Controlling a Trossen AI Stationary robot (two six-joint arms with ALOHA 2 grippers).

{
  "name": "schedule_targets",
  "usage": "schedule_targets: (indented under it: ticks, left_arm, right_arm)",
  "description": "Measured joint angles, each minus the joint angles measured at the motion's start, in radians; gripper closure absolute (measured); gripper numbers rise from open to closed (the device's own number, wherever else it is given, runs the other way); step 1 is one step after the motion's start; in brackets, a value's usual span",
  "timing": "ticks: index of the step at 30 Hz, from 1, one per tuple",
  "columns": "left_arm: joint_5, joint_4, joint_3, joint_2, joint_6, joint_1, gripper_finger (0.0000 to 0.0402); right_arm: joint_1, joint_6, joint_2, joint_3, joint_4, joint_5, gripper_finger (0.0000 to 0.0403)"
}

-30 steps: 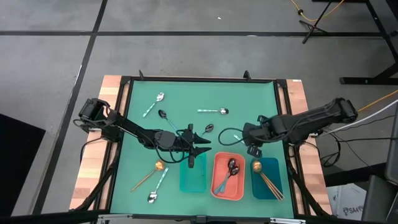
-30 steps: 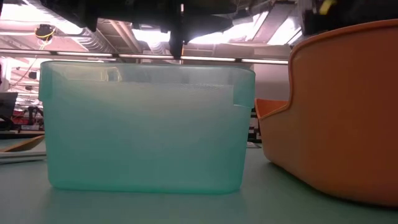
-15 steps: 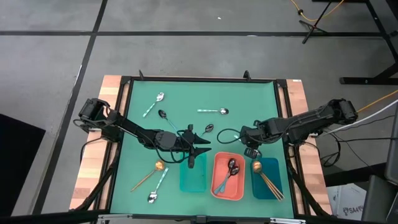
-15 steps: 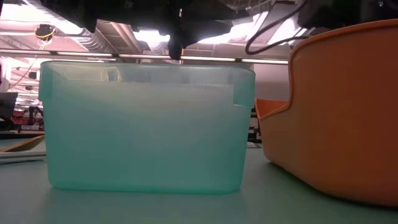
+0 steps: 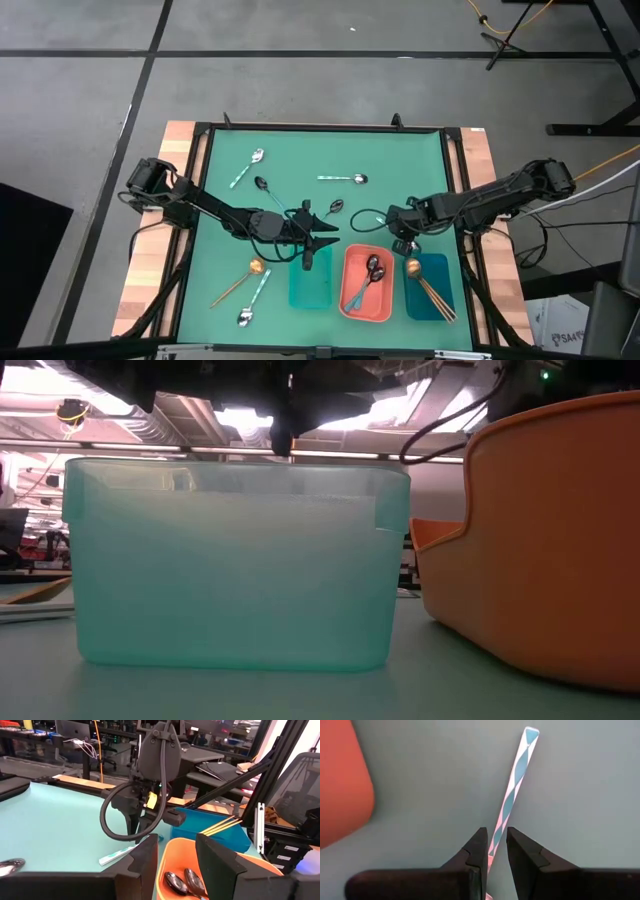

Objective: Sort silverware by color (type)
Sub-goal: Put the light blue spoon into the light blue bin

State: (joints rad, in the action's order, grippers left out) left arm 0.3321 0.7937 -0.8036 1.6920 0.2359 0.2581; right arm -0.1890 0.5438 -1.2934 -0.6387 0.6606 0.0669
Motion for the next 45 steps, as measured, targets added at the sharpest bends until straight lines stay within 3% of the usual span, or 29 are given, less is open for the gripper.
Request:
schedule_targets:
  ticks: [31,40,45]
  left_arm:
    - [0.000,0.000,0.000,0.000,0.000,0.000,0.0274]
    - [0.000,0.000,0.000,0.000,0.000,0.000,0.0274]
    - [0.000,0.000,0.000,0.000,0.000,0.000,0.0274]
  right_arm:
    - [0.000,0.035,0.003,0.133,-0.155,-0.007,0.0341]
    - [0.000,0.028,0.002,0.136,-0.174,0.003,0.0394]
    - [-0.001,0.027,0.001,0.136,-0.178,0.018,0.0394]
